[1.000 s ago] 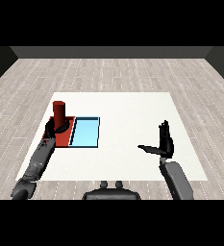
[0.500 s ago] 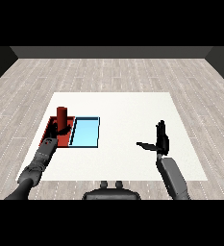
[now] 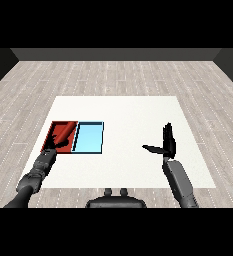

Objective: Pick the red can and put it in the red box

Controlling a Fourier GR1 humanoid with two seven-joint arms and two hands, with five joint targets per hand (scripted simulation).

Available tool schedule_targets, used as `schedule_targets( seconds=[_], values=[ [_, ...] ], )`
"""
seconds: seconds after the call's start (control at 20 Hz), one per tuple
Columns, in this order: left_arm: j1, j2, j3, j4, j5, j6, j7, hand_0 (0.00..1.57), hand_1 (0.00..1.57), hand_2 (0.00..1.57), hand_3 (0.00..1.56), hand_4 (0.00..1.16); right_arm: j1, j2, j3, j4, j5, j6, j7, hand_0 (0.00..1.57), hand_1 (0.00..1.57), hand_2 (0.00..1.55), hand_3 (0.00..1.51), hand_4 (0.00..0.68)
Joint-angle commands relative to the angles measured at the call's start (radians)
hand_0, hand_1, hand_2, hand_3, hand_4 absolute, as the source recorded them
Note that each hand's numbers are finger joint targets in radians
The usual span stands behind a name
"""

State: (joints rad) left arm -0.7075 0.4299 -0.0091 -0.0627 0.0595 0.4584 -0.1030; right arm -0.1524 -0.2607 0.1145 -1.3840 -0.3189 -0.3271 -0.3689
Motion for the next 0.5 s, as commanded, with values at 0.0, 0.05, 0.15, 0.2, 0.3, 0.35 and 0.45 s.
schedule_targets(
  seconds=[0.0,0.05,0.15,0.2,0.3,0.35,0.45],
  values=[
    [0.013,0.016,0.009,0.034,0.004,-0.091,0.019,0.00,0.00,0.00,0.00,0.00,-0.012,0.002,-0.006,-0.021,0.000,-0.011,0.024,0.00,0.00,0.00,0.00,0.000],
    [-0.009,0.026,-0.003,0.047,-0.009,-0.103,0.059,0.00,0.00,0.00,0.00,0.00,0.032,0.004,-0.016,-0.004,-0.007,0.017,-0.032,0.00,0.00,0.00,0.00,0.000],
    [-0.004,0.039,-0.002,0.032,-0.010,-0.111,0.030,0.00,0.00,0.00,0.00,0.00,0.023,0.015,-0.016,0.009,-0.005,0.008,-0.027,0.00,0.00,0.00,0.00,0.000],
    [-0.002,0.029,-0.012,0.028,-0.020,-0.081,0.014,0.00,0.00,0.00,0.00,0.00,-0.005,-0.006,-0.040,-0.038,-0.035,0.016,0.021,0.00,0.00,0.00,0.00,0.000],
    [-0.016,0.031,-0.019,0.028,-0.030,-0.074,0.029,0.00,0.00,0.00,0.00,0.00,-0.003,0.018,-0.014,-0.034,0.001,-0.008,-0.003,0.00,0.00,0.00,0.00,0.000],
    [-0.022,0.021,-0.014,0.021,-0.027,-0.054,0.026,0.00,0.00,0.00,0.00,0.00,0.021,0.038,0.004,-0.061,0.001,-0.010,-0.001,0.00,0.00,0.00,0.00,0.000],
    [-0.031,0.002,0.015,-0.014,-0.001,0.031,-0.024,0.00,0.00,0.00,0.00,0.00,0.053,0.019,-0.021,-0.037,-0.016,0.031,-0.037,0.00,0.00,0.00,0.00,0.000]
  ],
)
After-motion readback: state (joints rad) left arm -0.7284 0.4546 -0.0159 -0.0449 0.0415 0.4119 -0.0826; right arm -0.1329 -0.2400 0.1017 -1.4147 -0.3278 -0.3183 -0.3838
